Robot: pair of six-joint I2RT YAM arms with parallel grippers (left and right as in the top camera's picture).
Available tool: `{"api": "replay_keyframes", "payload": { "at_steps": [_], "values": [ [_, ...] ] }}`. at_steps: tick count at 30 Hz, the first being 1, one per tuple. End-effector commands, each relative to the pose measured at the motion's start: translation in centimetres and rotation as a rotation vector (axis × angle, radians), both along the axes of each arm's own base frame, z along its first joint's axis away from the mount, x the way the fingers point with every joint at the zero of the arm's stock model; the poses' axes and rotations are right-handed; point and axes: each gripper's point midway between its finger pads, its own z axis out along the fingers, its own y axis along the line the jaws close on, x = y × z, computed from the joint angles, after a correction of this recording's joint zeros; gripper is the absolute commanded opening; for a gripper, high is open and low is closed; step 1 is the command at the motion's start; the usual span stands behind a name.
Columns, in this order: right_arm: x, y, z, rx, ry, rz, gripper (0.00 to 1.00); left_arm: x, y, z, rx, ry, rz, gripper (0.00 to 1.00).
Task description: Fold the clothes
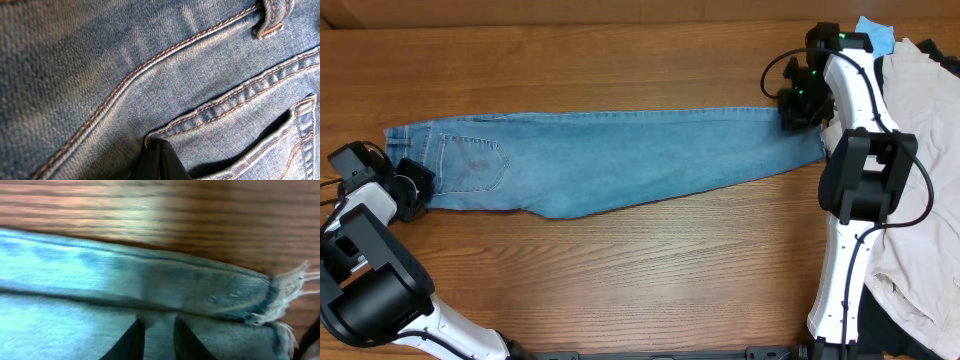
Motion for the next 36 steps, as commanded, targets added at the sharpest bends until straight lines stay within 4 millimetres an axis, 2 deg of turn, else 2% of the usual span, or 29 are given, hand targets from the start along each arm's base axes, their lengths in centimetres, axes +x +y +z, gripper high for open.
{"api": "replay_keyframes", "payload": {
  "at_steps": [1, 4, 9, 16, 19, 24, 25, 26, 28, 30, 33, 36],
  "values": [
    [0.5, 2.5, 3.2, 0.074, -0.078, 0.258, 0.32, -3.3, 0.0, -4.2, -0.019, 0.15, 0.037, 0.04],
    [0.1, 4.8, 3.1, 0.157, -0.091, 0.405, 0.33, -3.4, -0.1, -4.3, -0.024, 0.156, 0.036, 0.04],
    [0.6, 6.4, 3.1, 0.159, -0.131, 0.558, 0.33, -3.4, -0.1, -4.3, -0.025, 0.157, 0.036, 0.04],
    [2.2, 6.1, 2.9, 0.117, -0.191, 0.568, 0.39, -3.5, -0.2, -4.3, -0.027, 0.16, 0.036, 0.04],
    [2.0, 6.1, 2.8, 0.119, -0.185, 0.575, 0.46, -3.5, -0.2, -4.3, -0.027, 0.16, 0.036, 0.04],
    [0.7, 6.1, 1.3, 0.135, -0.135, 0.609, 0.47, -3.5, -0.2, -4.3, -0.027, 0.16, 0.036, 0.04],
    [0.4, 6.1, 0.8, 0.139, -0.125, 0.616, 0.44, -3.5, -0.2, -4.3, -0.027, 0.16, 0.036, 0.04],
    [0.3, 6.1, 0.5, 0.14, -0.124, 0.615, 0.37, -3.5, -0.2, -4.3, -0.028, 0.161, 0.036, 0.04],
    [0.4, 6.1, 0.5, 0.139, -0.127, 0.615, 0.14, -3.5, -0.2, -4.3, -0.027, 0.161, 0.036, 0.04],
    [0.5, 5.7, 0.6, 0.112, -0.119, 0.593, 0.04, -3.5, -0.2, -4.3, -0.027, 0.161, 0.036, 0.04],
    [0.6, 4.4, 0.7, 0.047, -0.1, 0.532, 0.04, -3.5, -0.2, -4.3, -0.027, 0.16, 0.036, 0.04],
    [1.6, 3.8, 2.6, 0.021, -0.144, 0.459, 0.04, -3.5, -0.2, -4.3, -0.027, 0.16, 0.036, 0.04]
  ]
}}
